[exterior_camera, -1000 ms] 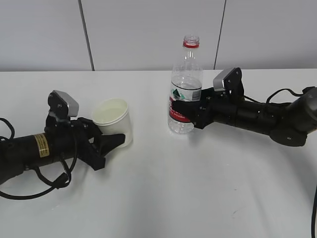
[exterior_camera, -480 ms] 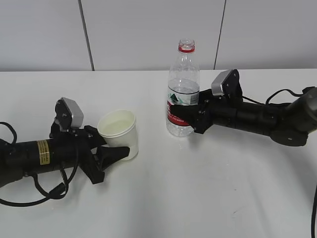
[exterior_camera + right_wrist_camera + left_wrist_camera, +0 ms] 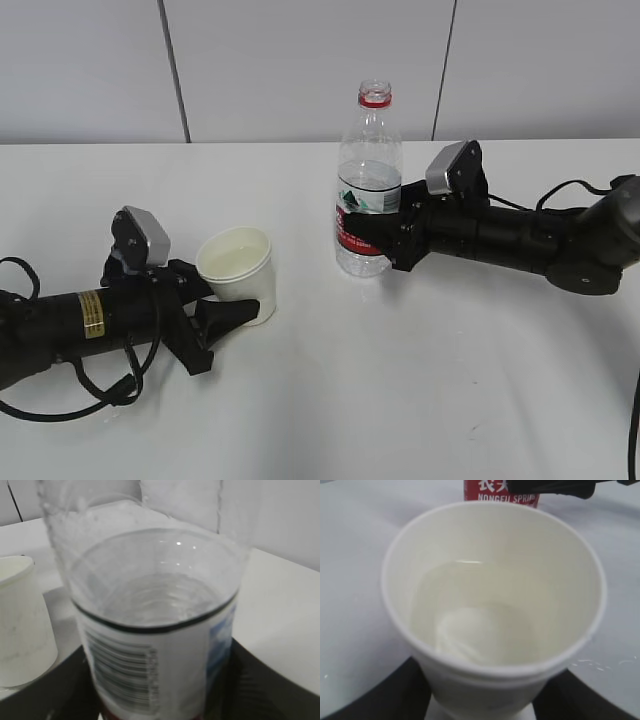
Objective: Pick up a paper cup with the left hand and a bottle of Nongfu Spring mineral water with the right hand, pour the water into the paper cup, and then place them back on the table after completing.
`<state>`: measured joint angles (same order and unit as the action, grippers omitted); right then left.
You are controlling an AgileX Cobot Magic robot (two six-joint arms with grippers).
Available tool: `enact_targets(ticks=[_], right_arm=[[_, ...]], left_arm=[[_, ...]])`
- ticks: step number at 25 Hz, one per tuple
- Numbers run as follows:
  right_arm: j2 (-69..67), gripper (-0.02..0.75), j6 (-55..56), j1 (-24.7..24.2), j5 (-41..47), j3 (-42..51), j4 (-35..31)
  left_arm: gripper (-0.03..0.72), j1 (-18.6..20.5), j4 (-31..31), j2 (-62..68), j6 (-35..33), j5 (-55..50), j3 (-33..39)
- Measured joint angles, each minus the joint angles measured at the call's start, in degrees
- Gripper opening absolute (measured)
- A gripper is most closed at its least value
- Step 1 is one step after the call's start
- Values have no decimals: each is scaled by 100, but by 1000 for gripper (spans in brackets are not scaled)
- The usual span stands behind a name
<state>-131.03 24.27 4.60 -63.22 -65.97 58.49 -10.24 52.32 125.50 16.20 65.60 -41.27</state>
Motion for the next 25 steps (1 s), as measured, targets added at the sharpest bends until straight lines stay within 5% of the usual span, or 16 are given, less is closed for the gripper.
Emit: enact_targets(ticks=[13, 19, 25], right_arm=[[0, 462, -3, 0, 0, 0, 95], [0, 581, -12, 0, 34, 0, 154], [73, 607, -12, 0, 23, 0, 219]], left_arm=[[532, 0, -14, 73, -21, 8, -2], [546, 38, 2, 73, -21, 0, -2], [547, 342, 402, 73, 190, -5, -2]])
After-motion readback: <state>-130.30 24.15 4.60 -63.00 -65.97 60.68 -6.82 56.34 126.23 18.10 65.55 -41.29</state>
